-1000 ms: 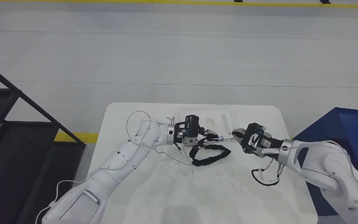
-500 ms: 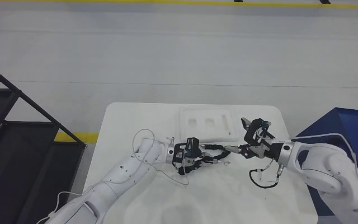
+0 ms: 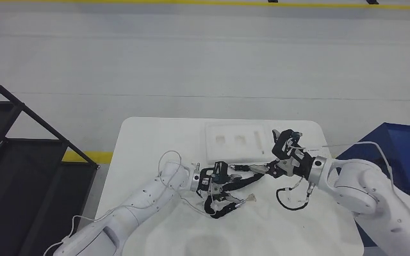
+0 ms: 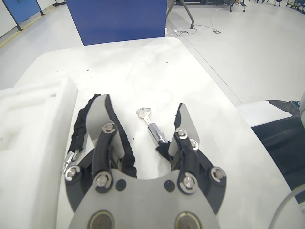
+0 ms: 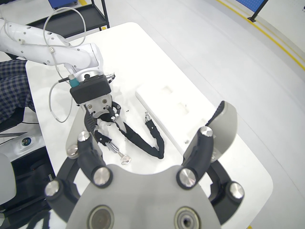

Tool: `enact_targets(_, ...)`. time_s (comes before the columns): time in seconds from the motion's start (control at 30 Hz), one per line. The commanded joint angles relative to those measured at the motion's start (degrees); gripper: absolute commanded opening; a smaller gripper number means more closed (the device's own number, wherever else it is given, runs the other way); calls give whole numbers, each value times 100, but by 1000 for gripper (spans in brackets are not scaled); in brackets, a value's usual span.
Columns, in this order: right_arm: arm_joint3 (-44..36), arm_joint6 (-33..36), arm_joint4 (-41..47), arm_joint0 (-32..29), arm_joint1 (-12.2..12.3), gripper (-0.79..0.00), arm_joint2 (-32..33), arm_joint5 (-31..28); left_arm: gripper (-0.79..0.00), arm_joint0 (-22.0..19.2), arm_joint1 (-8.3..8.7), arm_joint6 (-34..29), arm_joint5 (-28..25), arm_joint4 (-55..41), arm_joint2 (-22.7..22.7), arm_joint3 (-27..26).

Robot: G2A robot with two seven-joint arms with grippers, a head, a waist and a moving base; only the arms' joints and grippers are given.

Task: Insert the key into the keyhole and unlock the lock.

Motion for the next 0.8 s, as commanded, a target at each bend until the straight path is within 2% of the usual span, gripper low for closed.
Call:
enact_targets(0.0, 172, -70, 41, 159, -58, 0, -132, -85, 0, -124, 31, 157, -66, 16, -68, 40)
enact_targets(0.1, 517, -151, 141, 467, -161, 0, -335, -286, 0, -327, 125, 405, -238, 91, -233, 55)
enact_targets(0.2, 959, 29, 196, 872, -264, 0, -574, -685, 0, -596, 290, 506, -316, 515, -393, 3)
enact_targets(0.37, 1773, 237, 381, 1676, -459, 0, -920, -1418, 0, -884, 586, 644, -316, 254, -574, -224)
enact_targets(0.57, 2486, 617, 928, 2561, -675, 0, -1247, -2170, 0, -1464, 1022, 644, -316, -539, -276, -229)
enact_targets(0.77, 2795, 1465, 1463, 3164, -752, 0, -1410, -2584, 0, -2253, 1517, 643, -316, -1343, 428, -139)
